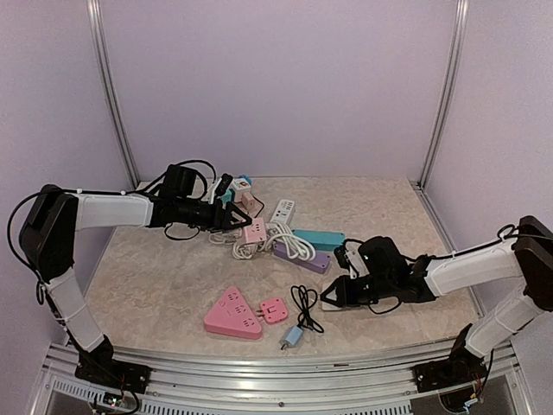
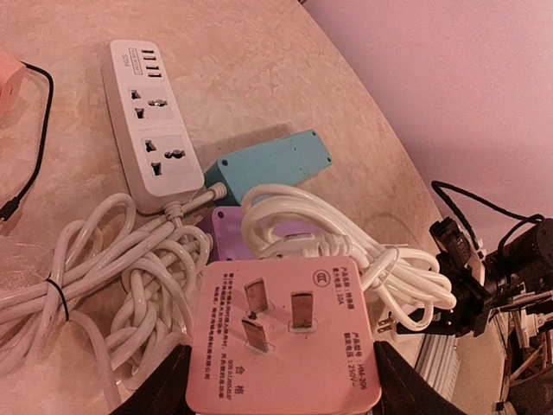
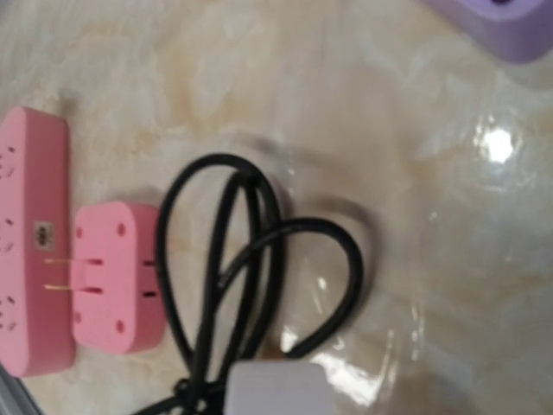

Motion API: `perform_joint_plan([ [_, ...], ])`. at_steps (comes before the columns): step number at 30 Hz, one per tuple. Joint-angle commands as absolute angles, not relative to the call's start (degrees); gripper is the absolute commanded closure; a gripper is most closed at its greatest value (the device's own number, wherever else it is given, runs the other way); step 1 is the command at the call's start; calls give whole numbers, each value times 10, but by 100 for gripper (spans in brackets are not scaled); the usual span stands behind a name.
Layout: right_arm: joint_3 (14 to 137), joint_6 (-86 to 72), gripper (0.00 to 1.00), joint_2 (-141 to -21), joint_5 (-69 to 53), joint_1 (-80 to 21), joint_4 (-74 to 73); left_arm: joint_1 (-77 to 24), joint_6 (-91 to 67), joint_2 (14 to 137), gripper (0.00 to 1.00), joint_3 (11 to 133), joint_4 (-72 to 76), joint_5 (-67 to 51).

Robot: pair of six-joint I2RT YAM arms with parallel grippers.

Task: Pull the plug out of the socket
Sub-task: Place the plug at the center of the board.

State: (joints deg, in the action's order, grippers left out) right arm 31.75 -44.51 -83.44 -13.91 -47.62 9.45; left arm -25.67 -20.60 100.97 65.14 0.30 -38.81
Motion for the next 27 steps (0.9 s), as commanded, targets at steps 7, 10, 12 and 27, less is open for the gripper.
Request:
perform_joint_plan([
  [7,332,-445,57,-849,-115,-483,67,-251,-211,968,66,659,55,-407],
  [10,335,-440,49,-843,-95,-483,46,-251,-211,969,66,659,54,-407],
  [12,335,-439,41,-834,-78,-483,28,-251,-211,969,66,660,54,-407],
  [27,422,-398,9,-671,111,-504,-144,-251,-253,965,66,655,88,-446],
])
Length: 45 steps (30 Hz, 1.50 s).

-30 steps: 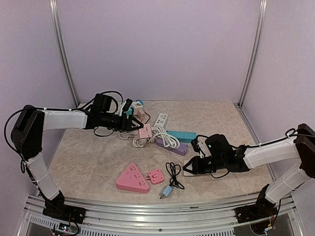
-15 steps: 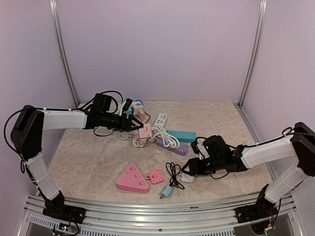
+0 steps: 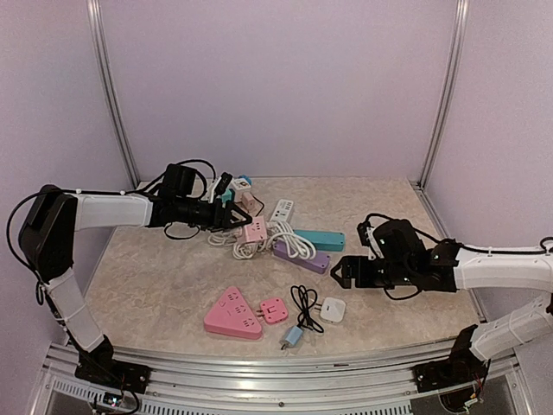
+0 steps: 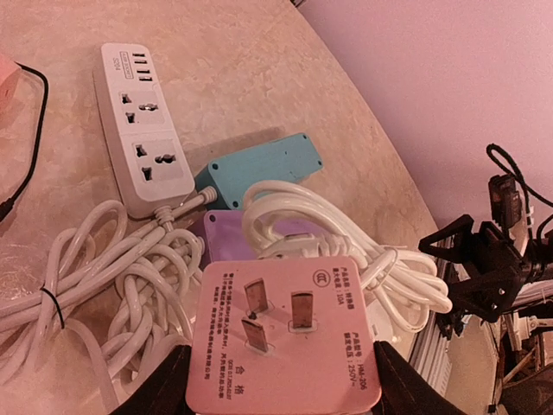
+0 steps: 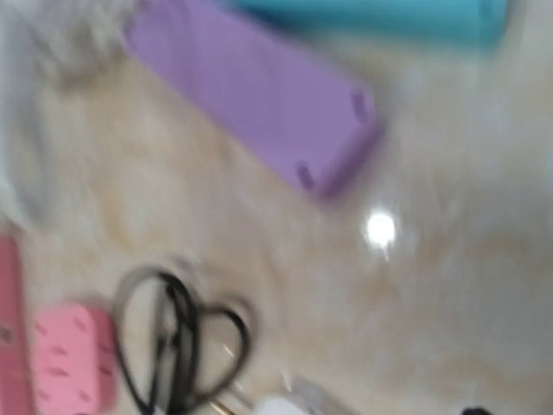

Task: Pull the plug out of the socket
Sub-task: Place the plug at the center of the board, then remove the plug from the socket.

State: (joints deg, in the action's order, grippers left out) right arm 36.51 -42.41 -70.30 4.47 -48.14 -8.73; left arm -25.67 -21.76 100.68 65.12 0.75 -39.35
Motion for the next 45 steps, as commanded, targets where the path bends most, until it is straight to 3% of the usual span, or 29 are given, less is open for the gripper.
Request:
perform_joint_plan([
  [1,441,-393,10,-669,121,-515,-149,-251,-263,966,66,652,99,-458],
  [10,659,-335,11,-802,168,-622,-150,-251,-301,971,66,644,133,-486],
  [22,871,-315,14,-1013,138,-619,-229,-259,-301,966,66,642,128,-476],
  [35,926,-334,25,-1106,119,-587,-263,-268,-296,961,66,644,122,-470],
  [45,973,-329,26,-1157,147,-575,-281,-272,-292,958,66,645,119,-467],
])
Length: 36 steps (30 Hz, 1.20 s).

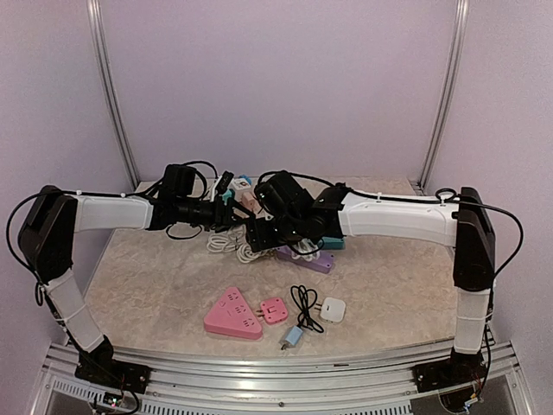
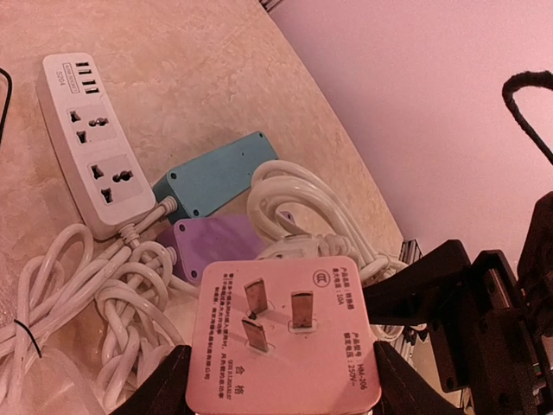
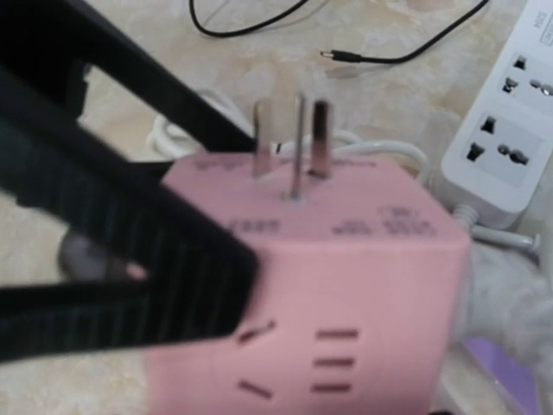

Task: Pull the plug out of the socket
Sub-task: Remove the plug from the socket.

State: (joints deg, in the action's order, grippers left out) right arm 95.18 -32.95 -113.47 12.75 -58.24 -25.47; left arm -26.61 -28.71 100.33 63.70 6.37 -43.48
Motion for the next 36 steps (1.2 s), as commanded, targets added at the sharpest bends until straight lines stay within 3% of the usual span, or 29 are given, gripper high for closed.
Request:
perform_joint_plan([
  [1,976,-330,26,-1161,150,-574,-284,-272,-292,958,66,645,119,-466],
  [17,990,-338,37,-1189,154,-562,-253,-275,-293,959,66,645,120,-470],
  [21,986,-341,49,-1184,165,-560,-245,-276,-293,961,66,646,120,-472],
  [23,978,-341,66,-1174,179,-559,-242,-277,-289,962,66,646,118,-468],
  [25,965,-337,87,-1159,189,-558,-231,-280,-275,959,59,648,104,-457],
  [27,947,-332,100,-1140,193,-555,-220,-284,-238,954,47,654,82,-437],
  [30,924,-322,100,-1115,187,-549,-212,-287,-191,935,30,648,69,-395],
  [36,869,-297,100,-1061,162,-532,-218,-286,-126,878,12,611,96,-325],
])
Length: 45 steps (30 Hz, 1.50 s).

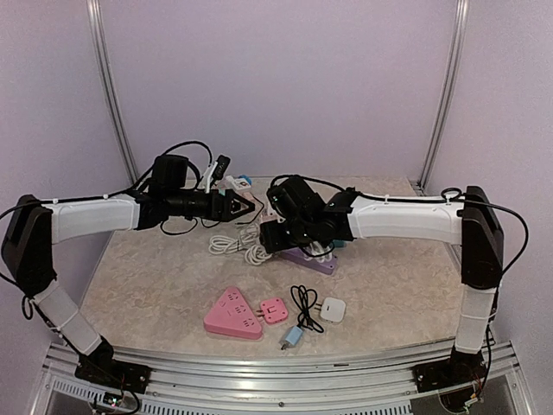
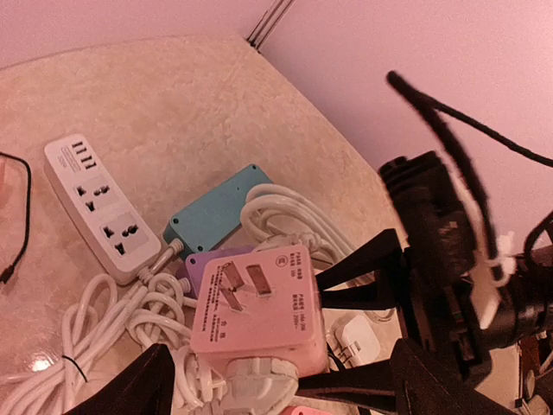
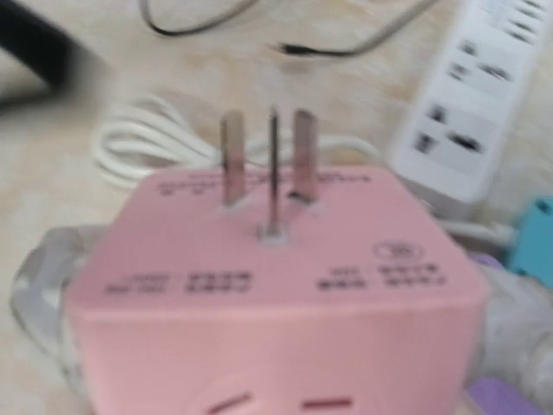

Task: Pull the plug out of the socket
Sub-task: Remove the plug from the socket.

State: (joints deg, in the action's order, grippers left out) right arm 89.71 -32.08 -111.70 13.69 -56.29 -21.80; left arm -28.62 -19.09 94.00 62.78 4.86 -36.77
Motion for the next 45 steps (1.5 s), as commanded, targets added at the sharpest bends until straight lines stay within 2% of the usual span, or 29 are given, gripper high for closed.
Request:
perform_joint_plan([
  [1,861,-293,100,-1053,155,-527,-220,-286,-117,863,10,602,109,-319],
  [5,844,-262,100,-1021,108,-513,-236,-294,-55,832,11,580,132,-326],
  [10,846,-227,100,-990,64,-504,-276,-351,133,830,15,602,34,-266],
  [13,844,-216,100,-974,50,-501,-292,-375,182,837,18,592,21,-233],
  [22,821,-232,100,-953,-17,-501,-262,-418,221,873,36,571,35,-188],
  [30,818,-235,100,-956,-36,-501,-255,-442,241,894,44,566,29,-171],
  [36,819,-237,100,-957,-44,-501,-248,-450,249,911,55,570,22,-159],
  [45,820,-241,100,-965,-55,-501,-238,-464,259,925,60,569,28,-117],
])
